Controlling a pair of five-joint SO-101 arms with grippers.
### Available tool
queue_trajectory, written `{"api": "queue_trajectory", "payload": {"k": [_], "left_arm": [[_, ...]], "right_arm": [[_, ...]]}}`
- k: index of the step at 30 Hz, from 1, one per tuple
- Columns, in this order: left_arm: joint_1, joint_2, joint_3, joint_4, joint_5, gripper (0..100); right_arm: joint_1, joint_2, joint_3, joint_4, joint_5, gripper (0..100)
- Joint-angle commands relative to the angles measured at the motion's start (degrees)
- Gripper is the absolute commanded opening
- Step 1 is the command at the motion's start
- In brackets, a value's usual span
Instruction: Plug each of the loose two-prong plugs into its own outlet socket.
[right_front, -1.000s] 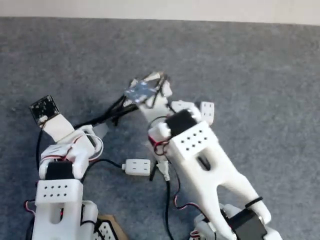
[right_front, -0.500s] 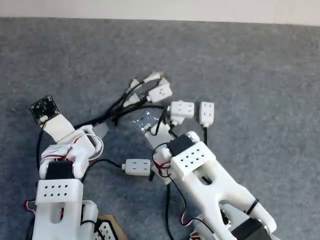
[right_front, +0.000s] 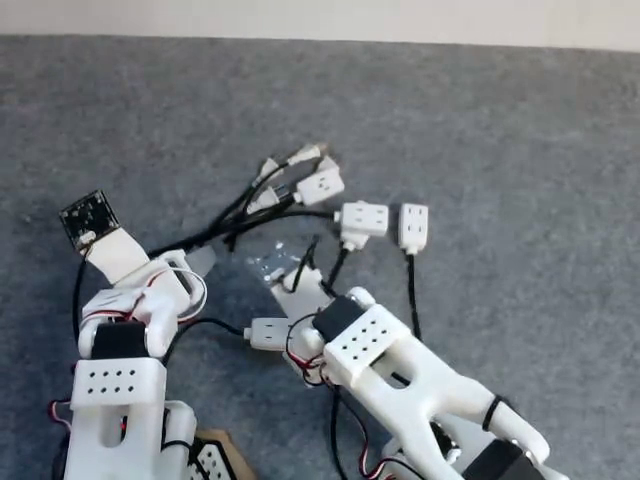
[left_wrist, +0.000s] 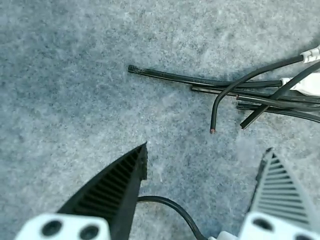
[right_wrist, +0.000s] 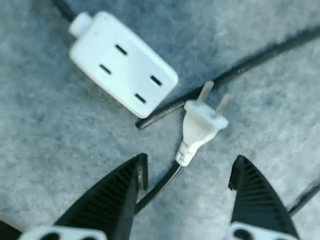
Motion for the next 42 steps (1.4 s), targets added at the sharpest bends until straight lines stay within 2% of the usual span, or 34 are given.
{"api": "queue_trajectory", "payload": {"k": [1, 5, 9, 12, 18, 23, 28, 31, 34, 42], "left_arm": [[0.0, 0.3, -2.5, -0.7, 0.7, 35], [0.0, 0.3, -2.5, -0.7, 0.7, 35], [0.0, 0.3, -2.5, -0.7, 0.7, 35], [0.0, 0.3, -2.5, -0.6, 0.7, 35], [0.0, 0.3, -2.5, -0.5, 0.7, 35], [0.1, 0.3, -2.5, -0.6, 0.7, 35], [0.1, 0.3, -2.5, -0.6, 0.7, 35], [0.1, 0.3, -2.5, -0.6, 0.7, 35], [0.1, 0.3, -2.5, -0.5, 0.7, 35], [0.2, 0.3, -2.5, -0.6, 0.7, 35]], "right_arm": [[-0.1, -1.8, 0.5, -1.0, -2.4, 25.0], [-0.1, -1.7, 0.7, -0.9, -3.3, 25.0], [-0.1, -0.6, 0.5, -1.6, -10.3, 25.0], [-0.1, 4.3, 0.2, -5.1, -10.5, 25.0], [-0.1, 14.2, -1.7, -5.8, -10.5, 24.3], [-0.1, 17.0, -2.5, -5.8, -10.5, 11.2], [-0.1, 16.7, -2.5, -6.5, -10.4, 9.4], [0.2, 17.1, -2.4, -10.7, -10.4, 8.0], [2.9, 16.7, -2.4, -13.5, -10.7, 4.3], [16.1, 16.7, -2.5, -15.5, -10.8, 4.0]]}}
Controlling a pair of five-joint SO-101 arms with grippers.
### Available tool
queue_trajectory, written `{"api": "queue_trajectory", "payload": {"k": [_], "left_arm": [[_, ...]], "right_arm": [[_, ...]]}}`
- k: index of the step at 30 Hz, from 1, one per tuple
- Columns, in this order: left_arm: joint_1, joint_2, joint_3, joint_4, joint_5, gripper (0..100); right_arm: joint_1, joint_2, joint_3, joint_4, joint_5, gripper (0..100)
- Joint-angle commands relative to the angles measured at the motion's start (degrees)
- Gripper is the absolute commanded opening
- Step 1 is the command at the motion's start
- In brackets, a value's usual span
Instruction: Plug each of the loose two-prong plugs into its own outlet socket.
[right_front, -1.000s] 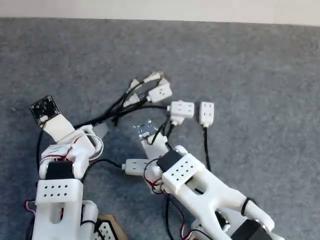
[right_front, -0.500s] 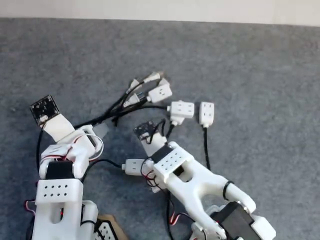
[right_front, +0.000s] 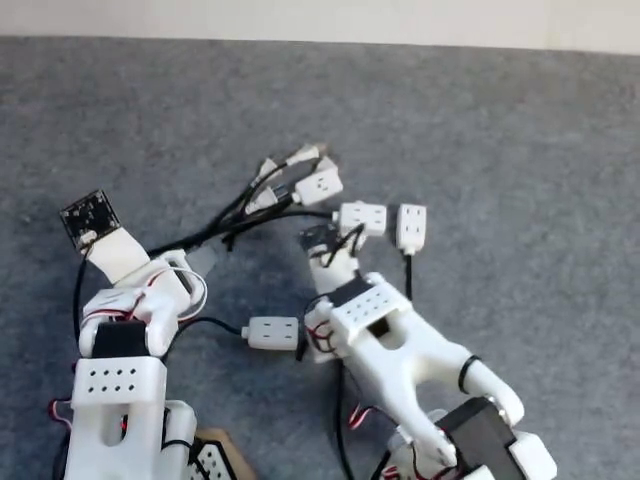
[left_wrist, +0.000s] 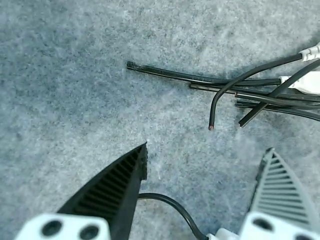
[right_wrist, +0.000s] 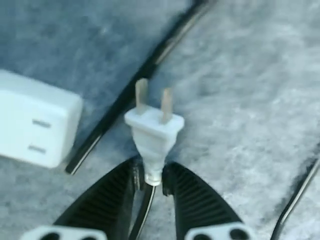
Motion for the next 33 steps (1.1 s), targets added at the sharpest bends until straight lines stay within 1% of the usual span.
{"api": "queue_trajectory", "payload": {"k": [1, 9, 14, 18, 21, 25, 27, 30, 33], "left_arm": [[0.2, 0.3, -2.4, -0.6, 0.7, 35], [1.4, 0.3, -2.3, -0.5, 0.7, 35], [1.4, 0.3, -2.3, -0.7, 0.6, 35], [1.4, 0.3, -2.3, -0.7, 0.6, 35], [1.4, 0.3, -2.3, -0.7, 0.6, 35], [1.4, 0.3, -2.3, -0.7, 0.6, 35], [1.4, 0.3, -2.3, -0.6, 0.6, 35], [1.4, 0.3, -2.3, -0.6, 0.6, 35], [1.4, 0.3, -2.3, -0.6, 0.6, 35]], "right_arm": [[5.7, -0.1, -1.4, -3.6, -0.4, 4.0], [10.5, -0.2, -6.8, -3.0, 0.1, 3.7], [12.1, -0.3, -13.4, 6.6, 7.3, 3.7], [12.0, 0.0, -21.7, 14.8, 7.8, 3.7], [12.2, 1.3, -24.8, 12.8, 8.1, 3.6], [13.7, 7.2, -23.0, 6.2, 8.2, 0.2], [14.1, 11.3, -21.7, 3.1, 8.2, 0.5], [14.3, 16.7, -21.0, 2.1, 8.2, 0.5], [14.3, 17.9, -20.1, 2.3, 8.2, 0.5]]}}
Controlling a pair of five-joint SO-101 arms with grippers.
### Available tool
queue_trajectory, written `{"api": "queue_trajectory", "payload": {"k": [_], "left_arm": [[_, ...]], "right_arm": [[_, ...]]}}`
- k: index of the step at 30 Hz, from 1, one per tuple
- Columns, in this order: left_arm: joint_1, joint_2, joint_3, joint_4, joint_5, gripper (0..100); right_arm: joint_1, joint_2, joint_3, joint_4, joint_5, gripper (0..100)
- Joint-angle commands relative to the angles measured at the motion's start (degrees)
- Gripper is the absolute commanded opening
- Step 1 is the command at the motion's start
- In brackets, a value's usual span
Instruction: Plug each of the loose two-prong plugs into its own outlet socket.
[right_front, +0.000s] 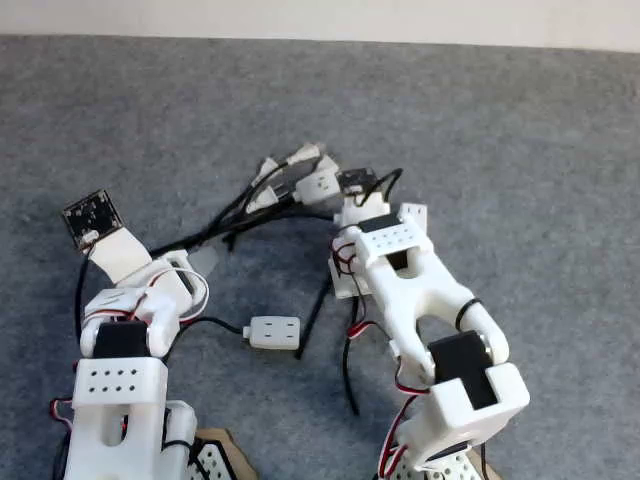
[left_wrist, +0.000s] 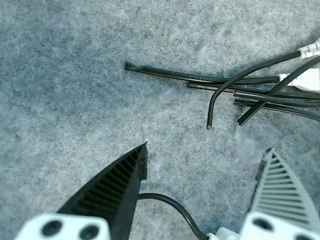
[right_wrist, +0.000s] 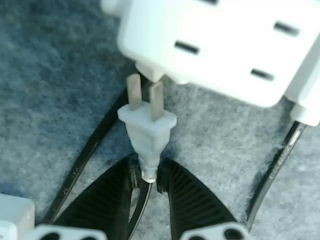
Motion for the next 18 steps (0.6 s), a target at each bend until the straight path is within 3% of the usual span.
{"api": "queue_trajectory", "payload": {"k": [1, 7, 13, 18], "left_arm": [[0.7, 0.3, -2.3, -0.6, 0.6, 35], [0.7, 0.3, -2.3, -0.7, 0.6, 35], [0.7, 0.3, -2.3, -0.7, 0.6, 35], [0.7, 0.3, -2.3, -0.7, 0.6, 35]], "right_arm": [[0.5, 0.7, 2.2, -0.8, 0.8, 0.5], [0.9, 0.6, 4.3, -0.8, 0.9, 0.5], [1.6, -4.3, -2.2, 6.1, 7.6, 0.9], [1.5, -3.8, -2.9, 6.4, 8.1, 1.0]]}}
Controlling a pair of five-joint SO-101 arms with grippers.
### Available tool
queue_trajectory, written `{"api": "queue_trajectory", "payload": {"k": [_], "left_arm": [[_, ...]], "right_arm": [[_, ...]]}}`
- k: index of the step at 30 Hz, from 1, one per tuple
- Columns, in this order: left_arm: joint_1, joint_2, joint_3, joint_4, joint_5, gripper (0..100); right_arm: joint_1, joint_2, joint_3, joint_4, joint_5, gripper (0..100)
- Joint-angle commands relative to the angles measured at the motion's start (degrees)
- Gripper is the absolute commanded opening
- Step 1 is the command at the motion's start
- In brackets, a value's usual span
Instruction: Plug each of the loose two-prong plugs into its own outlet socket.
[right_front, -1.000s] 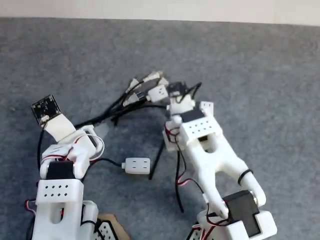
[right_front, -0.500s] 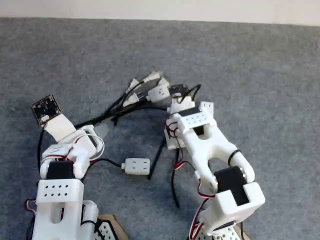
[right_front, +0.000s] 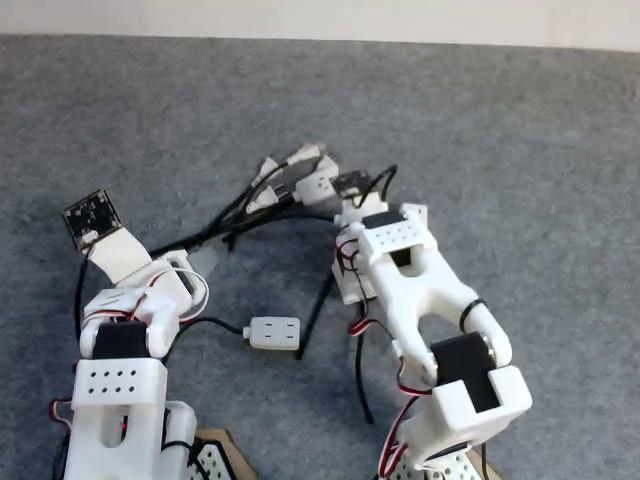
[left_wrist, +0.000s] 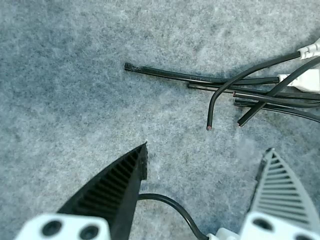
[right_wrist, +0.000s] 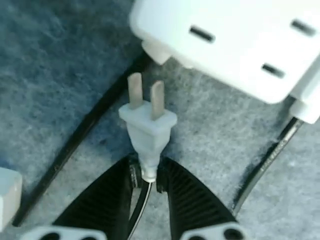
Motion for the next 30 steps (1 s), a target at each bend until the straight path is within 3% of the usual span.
{"api": "queue_trajectory", "payload": {"k": [1, 6, 11, 13, 19, 24, 27, 30], "left_arm": [[0.7, 0.3, -2.3, -0.7, 0.6, 35], [0.7, 0.3, -2.3, -0.6, 0.6, 35], [0.7, 0.3, -2.3, -0.5, 0.6, 35], [0.7, 0.3, -2.4, -0.5, 0.6, 35], [0.7, 0.4, -3.9, 0.1, 0.4, 35], [0.7, 0.4, -12.1, 12.2, -4.0, 35], [0.7, 0.4, -16.0, 16.6, -7.6, 35], [0.9, 0.4, -19.6, 21.1, -10.4, 35]], "right_arm": [[0.7, -0.8, -2.3, 1.0, 0.8, 1.0], [0.7, 4.4, -2.6, 0.8, 1.5, 0.6], [0.4, 7.3, -2.9, -0.6, 13.0, 0.5], [-1.0, 5.3, -4.6, 4.3, 12.3, 0.5], [-9.7, -12.2, -2.8, 3.2, 10.0, 0.5], [-17.2, -32.0, 10.4, -5.1, 12.1, 0.5], [-20.2, -42.6, 20.6, -11.5, 15.7, 0.5], [-22.4, -50.9, 28.5, -14.6, 14.7, 0.5]]}}
